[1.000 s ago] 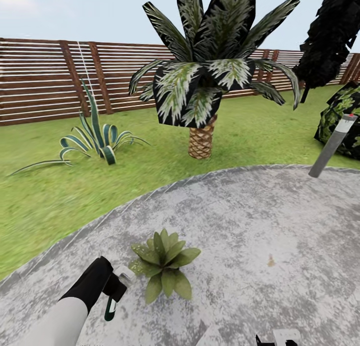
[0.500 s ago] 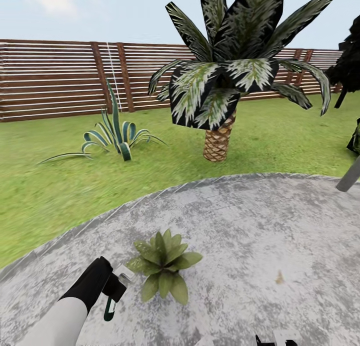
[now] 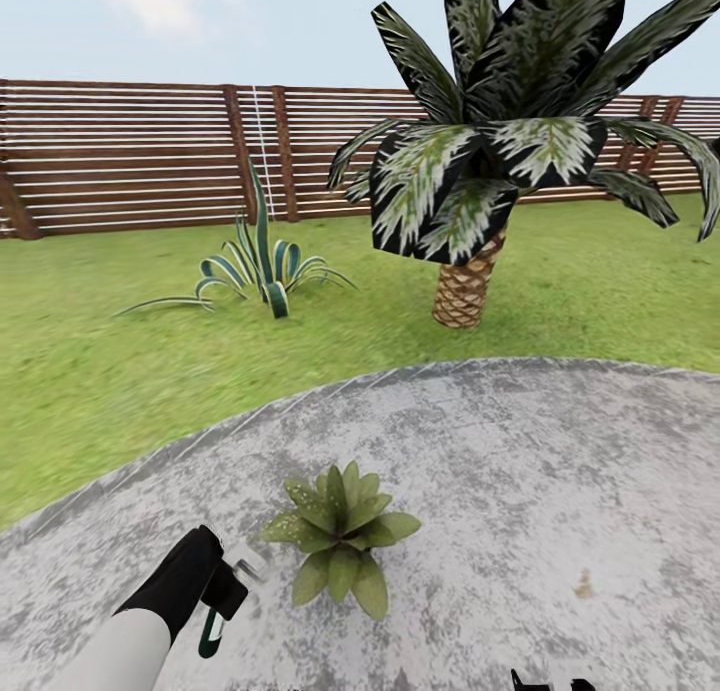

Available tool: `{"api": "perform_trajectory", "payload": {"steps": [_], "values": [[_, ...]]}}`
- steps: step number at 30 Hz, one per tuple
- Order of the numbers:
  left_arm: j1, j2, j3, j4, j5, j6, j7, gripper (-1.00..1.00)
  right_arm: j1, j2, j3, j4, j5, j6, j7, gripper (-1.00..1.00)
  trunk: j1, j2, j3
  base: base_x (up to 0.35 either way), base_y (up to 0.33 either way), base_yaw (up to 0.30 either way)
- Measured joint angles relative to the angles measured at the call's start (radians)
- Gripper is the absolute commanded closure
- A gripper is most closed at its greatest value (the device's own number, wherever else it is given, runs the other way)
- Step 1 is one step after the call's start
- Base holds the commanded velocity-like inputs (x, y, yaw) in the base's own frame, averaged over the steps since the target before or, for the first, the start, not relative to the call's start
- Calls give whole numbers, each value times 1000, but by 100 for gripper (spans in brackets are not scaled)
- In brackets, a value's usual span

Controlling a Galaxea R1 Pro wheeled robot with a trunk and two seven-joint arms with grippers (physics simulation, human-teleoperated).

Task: Pick up the pesticide atomizer in the garden and spray insectifuge to fully cover both potted plants in the garden.

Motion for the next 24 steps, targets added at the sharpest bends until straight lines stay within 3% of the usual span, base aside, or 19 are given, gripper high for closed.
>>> {"api": "perform_trajectory", "payload": {"steps": [8, 15, 19, 24], "values": [[0, -2, 0, -1, -1, 0, 1, 100, 0, 2, 0, 0, 0, 0, 0, -100, 0, 0, 0, 0, 0, 273], [0, -2, 0, -3, -2, -1, 1, 100, 0, 3, -1, 0, 0, 0, 0, -100, 0, 0, 0, 0, -13, 30], [0, -5, -1, -2, -2, -2, 1, 100, 0, 3, -1, 0, 0, 0, 0, -100, 0, 0, 0, 0, -216, 10], [0, -5, -1, -2, -2, -2, 1, 100, 0, 3, -1, 0, 0, 0, 0, -100, 0, 0, 0, 0, -268, 213]]}}
